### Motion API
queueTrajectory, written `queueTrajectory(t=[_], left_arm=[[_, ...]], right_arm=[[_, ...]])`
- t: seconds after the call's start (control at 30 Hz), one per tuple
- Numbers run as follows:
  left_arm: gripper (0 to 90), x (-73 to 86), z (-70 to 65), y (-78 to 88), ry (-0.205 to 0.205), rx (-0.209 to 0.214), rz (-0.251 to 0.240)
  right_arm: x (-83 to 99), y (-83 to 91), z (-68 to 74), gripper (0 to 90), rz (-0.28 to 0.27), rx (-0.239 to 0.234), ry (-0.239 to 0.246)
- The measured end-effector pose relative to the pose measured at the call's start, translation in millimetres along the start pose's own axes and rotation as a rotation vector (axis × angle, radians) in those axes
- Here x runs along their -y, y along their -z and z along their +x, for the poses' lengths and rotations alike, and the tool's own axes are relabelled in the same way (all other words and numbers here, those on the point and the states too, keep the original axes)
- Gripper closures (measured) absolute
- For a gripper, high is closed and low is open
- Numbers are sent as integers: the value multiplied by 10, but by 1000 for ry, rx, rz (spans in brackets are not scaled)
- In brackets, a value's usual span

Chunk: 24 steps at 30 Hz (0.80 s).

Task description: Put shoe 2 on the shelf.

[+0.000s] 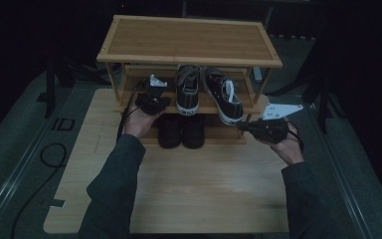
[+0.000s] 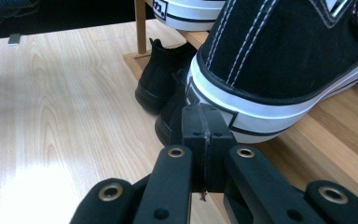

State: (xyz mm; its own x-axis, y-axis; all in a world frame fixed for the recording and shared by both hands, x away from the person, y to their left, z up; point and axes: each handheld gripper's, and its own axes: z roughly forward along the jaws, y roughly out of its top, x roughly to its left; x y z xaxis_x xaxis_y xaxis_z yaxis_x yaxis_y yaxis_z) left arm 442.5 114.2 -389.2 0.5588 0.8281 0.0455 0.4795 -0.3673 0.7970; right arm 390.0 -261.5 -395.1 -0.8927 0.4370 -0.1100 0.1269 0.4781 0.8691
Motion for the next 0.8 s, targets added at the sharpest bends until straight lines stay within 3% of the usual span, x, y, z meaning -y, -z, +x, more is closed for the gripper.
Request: queueTrajectory(t=[0.3,0.57,0.8], left_arm=[[899,0,-14,-16,-16,4,-8],[900,5,4,-20,13,22,-8],[900,14,-22,-20,-3,4,-12]], right_arm=[[-3,-7,-18,900,-17,-12,-5],[37,-24,-35,900,-35,-29,-22],[25,-56,-60,900,-42,-29,-26]])
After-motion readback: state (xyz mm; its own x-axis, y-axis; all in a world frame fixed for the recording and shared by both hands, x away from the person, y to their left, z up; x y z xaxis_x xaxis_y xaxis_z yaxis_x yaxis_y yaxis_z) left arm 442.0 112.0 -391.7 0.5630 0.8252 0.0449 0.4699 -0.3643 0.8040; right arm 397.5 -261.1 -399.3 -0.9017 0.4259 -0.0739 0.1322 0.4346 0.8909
